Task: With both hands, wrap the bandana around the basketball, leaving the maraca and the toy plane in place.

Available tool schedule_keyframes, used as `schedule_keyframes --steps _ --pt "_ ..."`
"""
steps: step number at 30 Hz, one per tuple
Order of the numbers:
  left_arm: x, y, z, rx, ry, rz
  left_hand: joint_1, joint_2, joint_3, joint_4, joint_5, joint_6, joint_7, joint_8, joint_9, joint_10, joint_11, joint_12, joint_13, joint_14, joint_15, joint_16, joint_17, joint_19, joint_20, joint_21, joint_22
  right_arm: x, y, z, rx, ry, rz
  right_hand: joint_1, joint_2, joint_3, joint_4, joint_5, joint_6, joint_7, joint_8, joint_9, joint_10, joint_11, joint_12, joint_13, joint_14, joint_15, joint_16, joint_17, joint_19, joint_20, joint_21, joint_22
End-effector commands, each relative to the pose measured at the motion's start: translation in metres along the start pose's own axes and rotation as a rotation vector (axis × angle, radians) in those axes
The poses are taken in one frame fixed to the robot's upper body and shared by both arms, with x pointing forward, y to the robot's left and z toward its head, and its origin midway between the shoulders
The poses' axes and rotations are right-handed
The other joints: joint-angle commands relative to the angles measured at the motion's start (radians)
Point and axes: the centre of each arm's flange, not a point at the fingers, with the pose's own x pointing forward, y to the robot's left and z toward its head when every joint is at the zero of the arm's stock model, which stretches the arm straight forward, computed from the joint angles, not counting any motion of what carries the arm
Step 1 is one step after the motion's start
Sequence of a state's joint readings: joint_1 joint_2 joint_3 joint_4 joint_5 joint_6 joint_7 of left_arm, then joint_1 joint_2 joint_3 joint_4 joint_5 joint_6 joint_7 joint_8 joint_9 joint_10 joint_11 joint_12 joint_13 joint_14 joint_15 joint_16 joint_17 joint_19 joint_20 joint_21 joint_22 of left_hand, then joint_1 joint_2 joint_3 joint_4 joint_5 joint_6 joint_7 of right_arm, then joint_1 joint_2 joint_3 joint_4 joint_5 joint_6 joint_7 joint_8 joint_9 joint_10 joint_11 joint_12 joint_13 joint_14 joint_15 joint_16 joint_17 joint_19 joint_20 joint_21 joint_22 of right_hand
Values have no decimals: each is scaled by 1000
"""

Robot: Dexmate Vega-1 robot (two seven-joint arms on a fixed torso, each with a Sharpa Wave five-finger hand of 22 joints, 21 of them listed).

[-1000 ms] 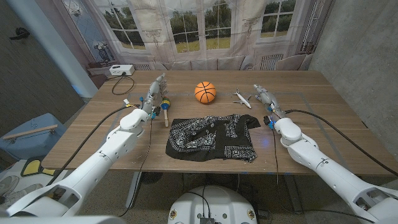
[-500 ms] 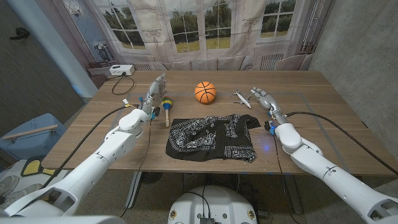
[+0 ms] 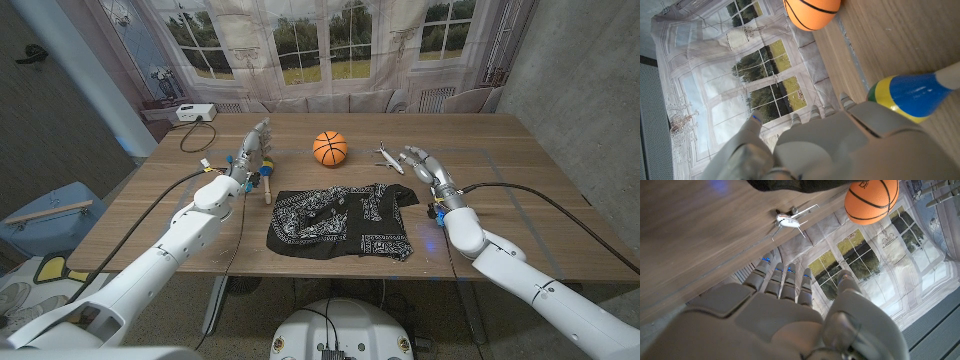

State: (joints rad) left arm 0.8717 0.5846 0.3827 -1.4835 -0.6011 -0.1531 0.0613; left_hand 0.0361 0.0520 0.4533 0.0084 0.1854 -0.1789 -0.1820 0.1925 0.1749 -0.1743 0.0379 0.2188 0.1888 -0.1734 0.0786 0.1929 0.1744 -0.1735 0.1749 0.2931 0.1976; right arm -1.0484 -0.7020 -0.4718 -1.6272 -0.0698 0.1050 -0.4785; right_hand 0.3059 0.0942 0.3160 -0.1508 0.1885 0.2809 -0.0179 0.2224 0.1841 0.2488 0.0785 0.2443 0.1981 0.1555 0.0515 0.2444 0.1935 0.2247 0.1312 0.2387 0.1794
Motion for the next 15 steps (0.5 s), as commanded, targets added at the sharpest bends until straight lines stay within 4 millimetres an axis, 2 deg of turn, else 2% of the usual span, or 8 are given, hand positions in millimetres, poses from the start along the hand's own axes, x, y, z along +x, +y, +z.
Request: schedule_keyframes --steps 1,15 --pt "6 -11 0 2 4 -18 -1 2 -1 2 7 -22 3 4 2 -43 7 7 1 -102 6 -3 6 -62 11 4 5 -25 -2 11 -183 -11 0 13 5 4 -6 0 16 0 10 3 18 1 4 3 12 -6 6 3 9 1 2 5" --pt "12 -17 4 11 12 -35 0 2 -3 3 8 -13 7 4 3 -47 7 4 2 -106 7 -5 6 -66 11 1 6 -46 -1 18 -396 51 68 32 7 10 -9 -1 51 4 15 3 41 -1 6 3 35 -19 11 4 25 0 4 5"
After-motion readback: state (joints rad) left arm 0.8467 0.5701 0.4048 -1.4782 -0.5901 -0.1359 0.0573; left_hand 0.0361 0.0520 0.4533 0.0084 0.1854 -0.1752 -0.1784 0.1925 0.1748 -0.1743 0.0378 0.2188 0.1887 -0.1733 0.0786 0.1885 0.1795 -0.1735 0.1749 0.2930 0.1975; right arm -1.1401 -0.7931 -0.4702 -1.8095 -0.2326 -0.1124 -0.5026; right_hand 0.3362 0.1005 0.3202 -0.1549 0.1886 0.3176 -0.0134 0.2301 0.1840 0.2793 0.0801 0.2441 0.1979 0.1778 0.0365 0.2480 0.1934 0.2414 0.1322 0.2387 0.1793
